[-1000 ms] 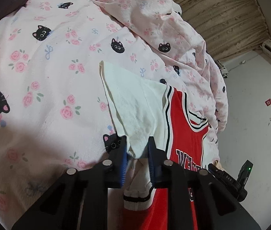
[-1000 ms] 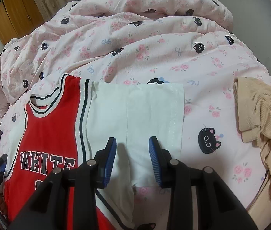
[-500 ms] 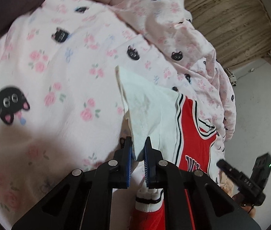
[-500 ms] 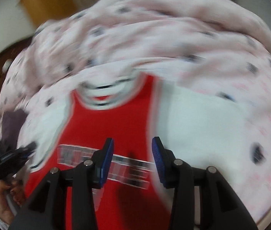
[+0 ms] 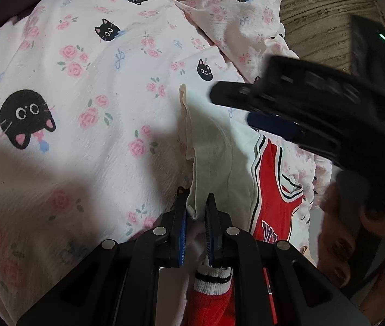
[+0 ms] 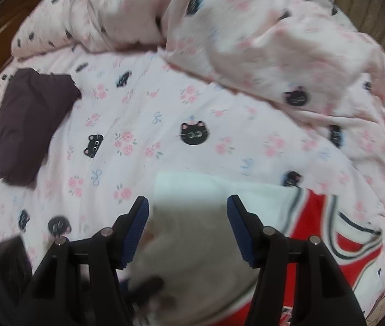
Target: Fold clothes
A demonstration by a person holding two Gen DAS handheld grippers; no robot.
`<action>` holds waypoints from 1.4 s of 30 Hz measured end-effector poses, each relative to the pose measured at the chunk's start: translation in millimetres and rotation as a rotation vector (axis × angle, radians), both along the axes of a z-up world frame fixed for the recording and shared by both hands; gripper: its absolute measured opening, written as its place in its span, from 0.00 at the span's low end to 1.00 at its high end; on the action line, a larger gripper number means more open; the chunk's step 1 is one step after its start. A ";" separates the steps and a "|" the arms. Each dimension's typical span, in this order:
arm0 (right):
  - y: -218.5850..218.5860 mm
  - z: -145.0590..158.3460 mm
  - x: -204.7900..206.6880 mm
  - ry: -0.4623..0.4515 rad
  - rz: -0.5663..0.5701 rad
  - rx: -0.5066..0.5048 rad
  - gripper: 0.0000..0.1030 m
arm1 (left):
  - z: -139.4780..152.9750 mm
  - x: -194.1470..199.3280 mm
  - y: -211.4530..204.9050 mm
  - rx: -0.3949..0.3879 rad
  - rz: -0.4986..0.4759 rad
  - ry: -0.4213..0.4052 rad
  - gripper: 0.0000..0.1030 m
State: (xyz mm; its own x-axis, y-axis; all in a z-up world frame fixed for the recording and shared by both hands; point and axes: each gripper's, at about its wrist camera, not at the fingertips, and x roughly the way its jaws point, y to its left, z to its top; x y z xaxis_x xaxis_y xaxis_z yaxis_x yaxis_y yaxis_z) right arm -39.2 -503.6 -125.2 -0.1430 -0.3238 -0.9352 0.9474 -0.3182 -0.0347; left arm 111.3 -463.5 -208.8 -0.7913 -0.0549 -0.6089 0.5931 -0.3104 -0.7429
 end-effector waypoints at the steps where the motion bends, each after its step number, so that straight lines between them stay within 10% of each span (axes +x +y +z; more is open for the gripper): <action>1: -5.0 -5.0 -0.1 -0.004 -0.009 0.015 0.58 | -0.3 0.3 0.0 0.003 0.001 0.001 0.10; 14: -27.8 -26.2 6.1 -0.025 -0.053 0.120 0.54 | -5.0 4.4 0.8 0.028 0.020 0.012 0.10; 20: -33.7 -35.4 3.9 0.040 -0.062 0.167 0.12 | -6.0 5.8 0.3 0.023 0.013 0.025 0.08; 33: 42.4 38.8 -65.4 -0.281 -0.218 -0.182 0.09 | 42.1 -6.6 20.8 -0.230 -0.119 -0.020 0.05; 42: 119.4 20.4 -100.7 -0.423 -0.398 -0.423 0.09 | 61.1 -47.5 50.9 -0.364 -0.339 -0.095 0.05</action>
